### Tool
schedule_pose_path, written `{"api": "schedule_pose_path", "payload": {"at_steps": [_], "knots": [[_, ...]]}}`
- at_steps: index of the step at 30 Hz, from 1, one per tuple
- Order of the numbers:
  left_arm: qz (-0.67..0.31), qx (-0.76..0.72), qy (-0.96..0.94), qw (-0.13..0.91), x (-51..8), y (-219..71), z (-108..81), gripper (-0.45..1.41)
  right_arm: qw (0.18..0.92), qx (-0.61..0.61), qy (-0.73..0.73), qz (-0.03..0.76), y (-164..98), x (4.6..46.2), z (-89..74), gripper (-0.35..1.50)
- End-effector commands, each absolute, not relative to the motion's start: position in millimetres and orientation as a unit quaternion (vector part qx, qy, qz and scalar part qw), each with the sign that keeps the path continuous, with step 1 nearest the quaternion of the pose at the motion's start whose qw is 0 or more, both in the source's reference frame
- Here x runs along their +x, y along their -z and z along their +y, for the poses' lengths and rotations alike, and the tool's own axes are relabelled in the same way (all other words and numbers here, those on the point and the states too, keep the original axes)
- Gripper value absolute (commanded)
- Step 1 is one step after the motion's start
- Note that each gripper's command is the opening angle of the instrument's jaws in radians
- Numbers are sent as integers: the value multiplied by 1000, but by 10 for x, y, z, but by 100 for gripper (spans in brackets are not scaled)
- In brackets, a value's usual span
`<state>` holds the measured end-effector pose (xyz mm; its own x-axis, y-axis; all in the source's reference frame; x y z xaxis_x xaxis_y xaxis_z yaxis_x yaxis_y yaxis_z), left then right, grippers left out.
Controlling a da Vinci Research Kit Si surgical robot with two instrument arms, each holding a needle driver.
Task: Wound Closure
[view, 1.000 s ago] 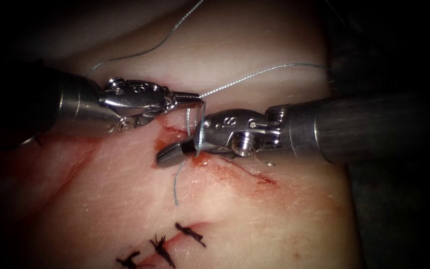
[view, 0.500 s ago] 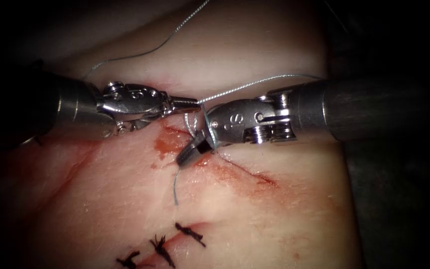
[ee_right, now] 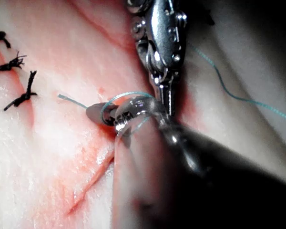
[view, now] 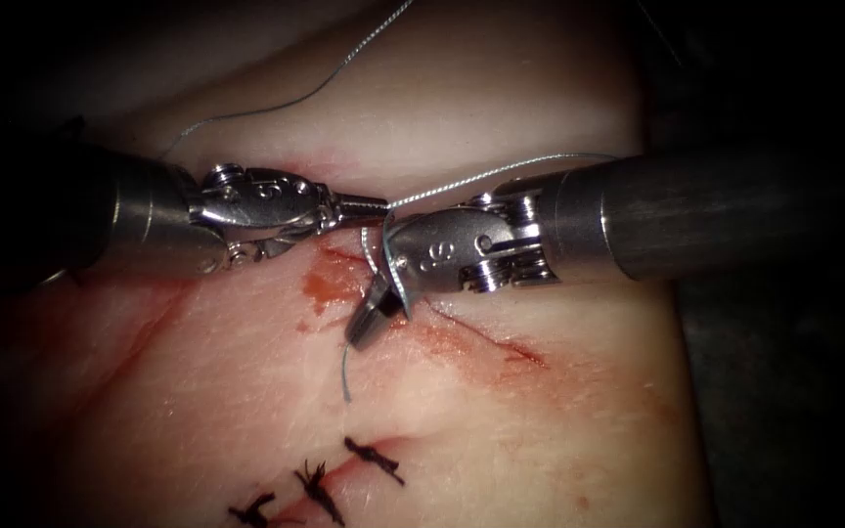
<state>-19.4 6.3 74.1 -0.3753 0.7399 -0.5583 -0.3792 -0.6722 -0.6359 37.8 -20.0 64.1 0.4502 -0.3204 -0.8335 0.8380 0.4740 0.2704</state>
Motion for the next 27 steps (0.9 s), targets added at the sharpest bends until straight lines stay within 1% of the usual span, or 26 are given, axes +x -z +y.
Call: {"api": "schedule_pose_path", "payload": {"at_steps": [1, 3, 4, 6, 12, 16, 21, 22, 26, 27], "knots": [[-206, -437, -803, 348, -198, -746, 61, -45, 773, 352, 378, 369, -643, 388, -203, 2], [-206, -437, -803, 348, -198, -746, 61, -45, 770, 352, 382, 370, -643, 389, -203, 4], [-206, -437, -803, 348, -197, -745, 61, -45, 770, 352, 383, 370, -643, 390, -203, 10], [-206, -437, -803, 348, -197, -745, 61, -45, 770, 352, 383, 370, -642, 390, -204, 15], [-205, -437, -803, 348, -197, -746, 61, -45, 771, 353, 381, 369, -642, 390, -204, 49], [-205, -437, -803, 348, -197, -746, 61, -45, 770, 354, 381, 369, -640, 391, -203, 51], [-205, -437, -803, 348, -197, -746, 61, -45, 772, 353, 382, 366, -643, 392, -203, 57], [-205, -437, -803, 348, -197, -746, 60, -45, 773, 352, 384, 362, -645, 392, -205, 52], [-205, -437, -804, 348, -196, -746, 60, -45, 774, 350, 388, 359, -650, 393, -209, 49], [-205, -437, -804, 348, -196, -746, 60, -45, 773, 350, 389, 358, -652, 393, -210, 46]]}}
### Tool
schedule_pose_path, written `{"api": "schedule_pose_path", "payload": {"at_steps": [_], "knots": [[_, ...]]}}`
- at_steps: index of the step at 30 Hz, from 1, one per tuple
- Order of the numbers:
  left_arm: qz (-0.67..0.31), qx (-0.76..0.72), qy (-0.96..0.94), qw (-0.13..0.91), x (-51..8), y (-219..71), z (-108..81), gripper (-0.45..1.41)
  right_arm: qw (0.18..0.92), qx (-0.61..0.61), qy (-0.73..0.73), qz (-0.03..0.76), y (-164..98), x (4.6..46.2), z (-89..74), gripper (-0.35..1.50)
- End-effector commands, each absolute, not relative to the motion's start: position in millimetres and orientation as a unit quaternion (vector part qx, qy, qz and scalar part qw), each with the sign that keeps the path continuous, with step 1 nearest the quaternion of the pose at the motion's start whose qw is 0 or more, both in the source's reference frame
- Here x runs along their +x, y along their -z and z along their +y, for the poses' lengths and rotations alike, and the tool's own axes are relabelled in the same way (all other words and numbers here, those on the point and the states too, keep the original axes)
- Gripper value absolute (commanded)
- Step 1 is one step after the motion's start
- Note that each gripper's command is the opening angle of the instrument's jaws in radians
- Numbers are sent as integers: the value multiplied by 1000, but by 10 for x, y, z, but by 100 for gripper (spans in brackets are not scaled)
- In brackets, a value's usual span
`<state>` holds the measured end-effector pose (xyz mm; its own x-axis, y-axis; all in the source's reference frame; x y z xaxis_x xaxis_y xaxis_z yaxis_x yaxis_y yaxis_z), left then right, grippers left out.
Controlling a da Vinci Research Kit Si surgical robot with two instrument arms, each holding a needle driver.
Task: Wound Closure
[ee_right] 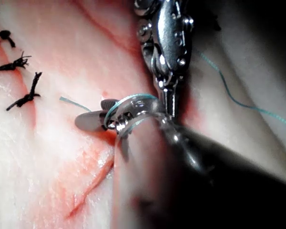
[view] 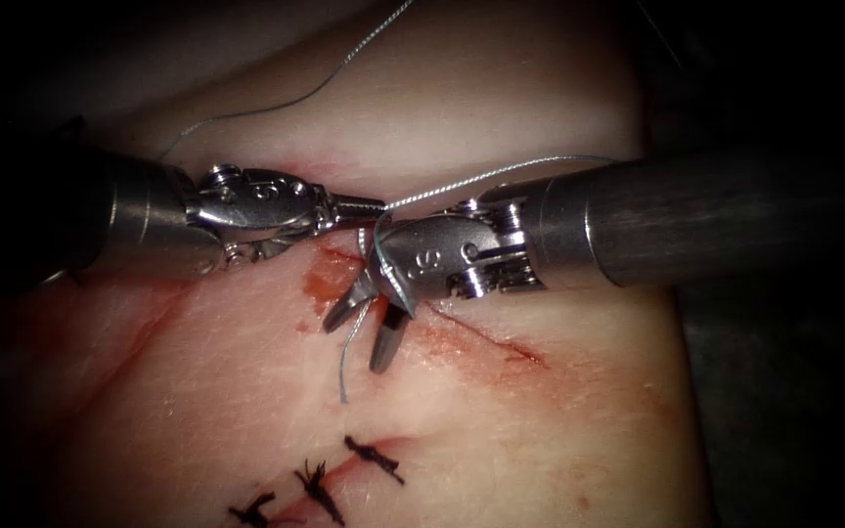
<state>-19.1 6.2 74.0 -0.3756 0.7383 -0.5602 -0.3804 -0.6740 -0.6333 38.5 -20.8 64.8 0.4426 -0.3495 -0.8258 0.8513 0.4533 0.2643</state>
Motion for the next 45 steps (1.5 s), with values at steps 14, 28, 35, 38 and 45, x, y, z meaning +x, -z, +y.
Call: {"api": "schedule_pose_path", "payload": {"at_steps": [14, 28, 35, 38, 45], "knots": [[-204, -438, -805, 345, -194, -745, 60, -45, 762, 369, 412, 336, -656, 405, -208, -35], [-217, -351, -840, 352, -152, -737, 36, -45, 837, 244, 290, 395, -628, 386, -159, -35], [-229, -302, -852, 362, -136, -723, 21, -45, 869, 202, 185, 411, -633, 345, -136, -35], [-231, -301, -851, 363, -136, -718, 22, -45, 878, 190, 156, 410, -637, 332, -135, -35], [-230, -300, -853, 360, -136, -698, 22, -45, 898, 168, 95, 396, -654, 308, -134, -35]]}}
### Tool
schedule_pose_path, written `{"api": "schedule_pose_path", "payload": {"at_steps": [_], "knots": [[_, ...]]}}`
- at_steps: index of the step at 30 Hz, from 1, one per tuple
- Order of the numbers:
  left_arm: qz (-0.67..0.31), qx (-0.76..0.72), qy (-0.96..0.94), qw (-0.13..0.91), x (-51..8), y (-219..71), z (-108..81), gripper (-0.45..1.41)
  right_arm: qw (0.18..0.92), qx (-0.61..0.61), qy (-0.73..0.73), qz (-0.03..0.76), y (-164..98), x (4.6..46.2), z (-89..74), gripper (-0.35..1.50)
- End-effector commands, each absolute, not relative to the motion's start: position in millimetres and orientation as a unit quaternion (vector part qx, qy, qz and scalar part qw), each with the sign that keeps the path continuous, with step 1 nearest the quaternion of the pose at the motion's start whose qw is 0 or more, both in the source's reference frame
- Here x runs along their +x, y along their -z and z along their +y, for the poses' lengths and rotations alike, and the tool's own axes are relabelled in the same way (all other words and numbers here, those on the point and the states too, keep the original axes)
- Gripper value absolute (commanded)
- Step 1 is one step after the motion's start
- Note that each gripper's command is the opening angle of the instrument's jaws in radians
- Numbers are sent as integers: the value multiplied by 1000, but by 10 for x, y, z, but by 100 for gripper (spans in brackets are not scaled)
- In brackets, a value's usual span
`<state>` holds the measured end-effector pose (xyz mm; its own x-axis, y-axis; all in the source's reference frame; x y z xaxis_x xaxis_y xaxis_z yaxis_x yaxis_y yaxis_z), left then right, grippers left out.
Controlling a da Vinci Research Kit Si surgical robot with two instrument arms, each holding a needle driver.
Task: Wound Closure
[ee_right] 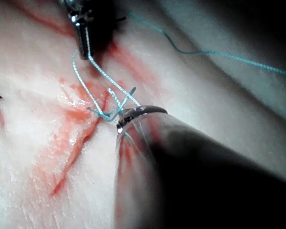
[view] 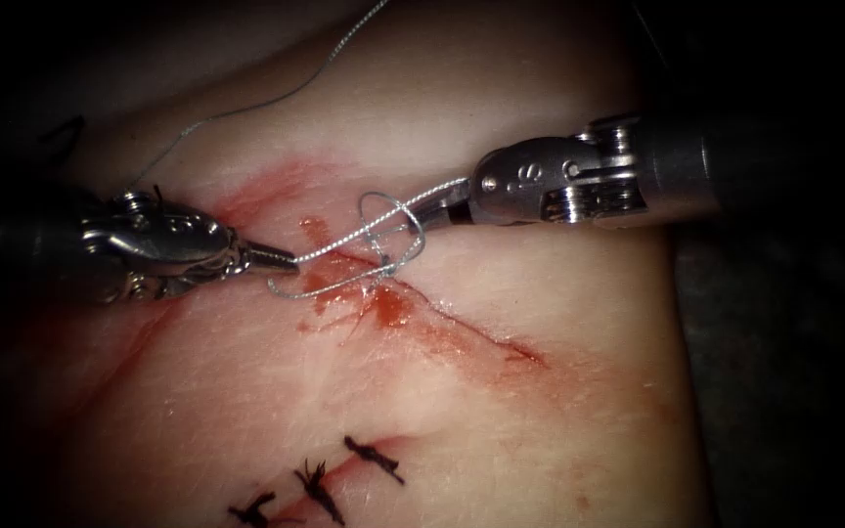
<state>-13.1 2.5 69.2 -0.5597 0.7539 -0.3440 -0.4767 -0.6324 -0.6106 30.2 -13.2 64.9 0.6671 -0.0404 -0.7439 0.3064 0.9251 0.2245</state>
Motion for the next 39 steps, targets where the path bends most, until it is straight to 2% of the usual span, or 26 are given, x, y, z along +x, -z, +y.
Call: {"api": "schedule_pose_path", "payload": {"at_steps": [1, 6, 12, 15, 26, 33, 39], "knots": [[-230, -301, -853, 358, -136, -694, 22, -45, 899, 167, 88, 395, -656, 307, -135, -35], [-236, -300, -852, 358, -136, -670, 18, -45, 907, 161, 45, 388, -670, 306, -139, -35], [-296, -297, -846, 329, -134, -647, -7, -45, 901, 163, 17, 402, -689, 315, -130, -35], [-324, -256, -841, 349, -136, -641, -25, -45, 894, 162, 4, 417, -691, 325, -122, -35], [-382, -179, -852, 310, -128, -649, -88, -45, 899, 135, -33, 415, -696, 339, -114, -35], [-442, -79, -819, 358, -111, -660, -128, -45, 903, 107, -70, 409, -702, 336, -106, -35], [-511, -70, -770, 376, -107, -647, -143, -45, 907, 77, -102, 401, -710, 333, -102, -35]]}}
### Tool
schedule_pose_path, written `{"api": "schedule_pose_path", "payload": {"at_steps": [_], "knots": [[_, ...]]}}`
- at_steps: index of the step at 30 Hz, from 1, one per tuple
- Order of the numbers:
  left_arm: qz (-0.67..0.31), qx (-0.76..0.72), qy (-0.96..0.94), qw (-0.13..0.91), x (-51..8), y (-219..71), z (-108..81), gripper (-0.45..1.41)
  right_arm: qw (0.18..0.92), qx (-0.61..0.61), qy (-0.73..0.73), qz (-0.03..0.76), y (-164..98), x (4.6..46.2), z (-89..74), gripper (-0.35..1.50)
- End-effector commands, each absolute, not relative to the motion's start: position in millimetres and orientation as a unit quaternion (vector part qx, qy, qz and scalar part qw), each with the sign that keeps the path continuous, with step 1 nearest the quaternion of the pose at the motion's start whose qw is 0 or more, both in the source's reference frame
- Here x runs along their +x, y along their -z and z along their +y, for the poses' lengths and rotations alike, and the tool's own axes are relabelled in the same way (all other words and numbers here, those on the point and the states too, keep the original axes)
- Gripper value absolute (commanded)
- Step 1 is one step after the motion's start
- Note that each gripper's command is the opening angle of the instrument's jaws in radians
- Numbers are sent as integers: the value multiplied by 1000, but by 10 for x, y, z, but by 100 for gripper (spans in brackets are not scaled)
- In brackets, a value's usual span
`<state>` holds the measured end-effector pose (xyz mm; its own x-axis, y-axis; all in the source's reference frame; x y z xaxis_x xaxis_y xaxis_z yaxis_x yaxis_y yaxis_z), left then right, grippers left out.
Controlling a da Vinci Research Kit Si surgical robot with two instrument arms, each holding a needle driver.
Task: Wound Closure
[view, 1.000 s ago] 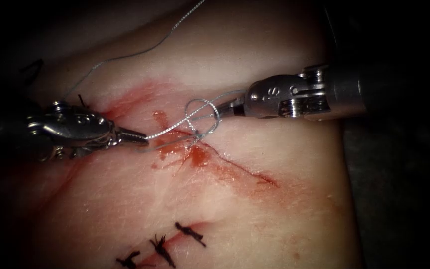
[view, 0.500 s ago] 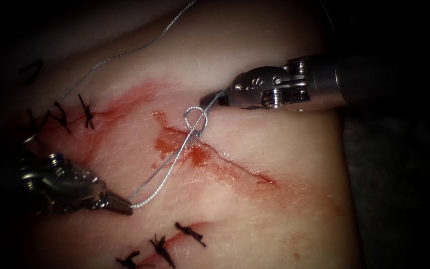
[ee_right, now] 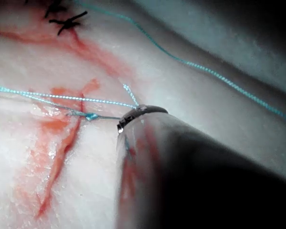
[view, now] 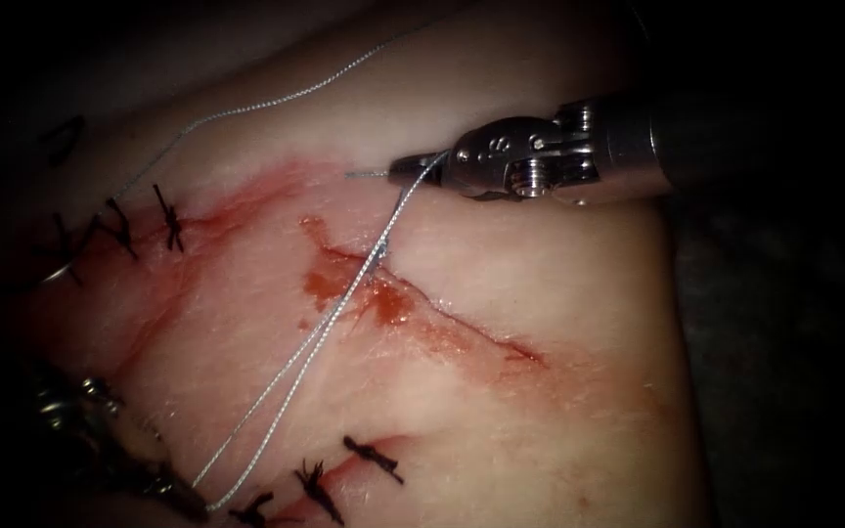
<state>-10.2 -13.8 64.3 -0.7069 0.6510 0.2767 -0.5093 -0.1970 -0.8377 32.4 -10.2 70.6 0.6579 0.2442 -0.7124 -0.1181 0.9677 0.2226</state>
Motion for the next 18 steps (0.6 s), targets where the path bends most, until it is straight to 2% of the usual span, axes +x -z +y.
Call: {"api": "schedule_pose_path", "payload": {"at_steps": [1, 8, 14, 18], "knots": [[-539, -66, -747, 383, -106, -642, -148, -45, 907, 79, -107, 400, -712, 333, -103, -35], [-592, -21, -703, 392, -93, -623, -168, -45, 908, 78, -105, 399, -718, 331, -109, -35], [-641, -39, -663, 384, -91, -625, -185, -45, 908, 77, -106, 399, -721, 330, -107, -35], [-640, -35, -667, 380, -92, -633, -192, -45, 907, 76, -106, 400, -722, 325, -105, -35]]}}
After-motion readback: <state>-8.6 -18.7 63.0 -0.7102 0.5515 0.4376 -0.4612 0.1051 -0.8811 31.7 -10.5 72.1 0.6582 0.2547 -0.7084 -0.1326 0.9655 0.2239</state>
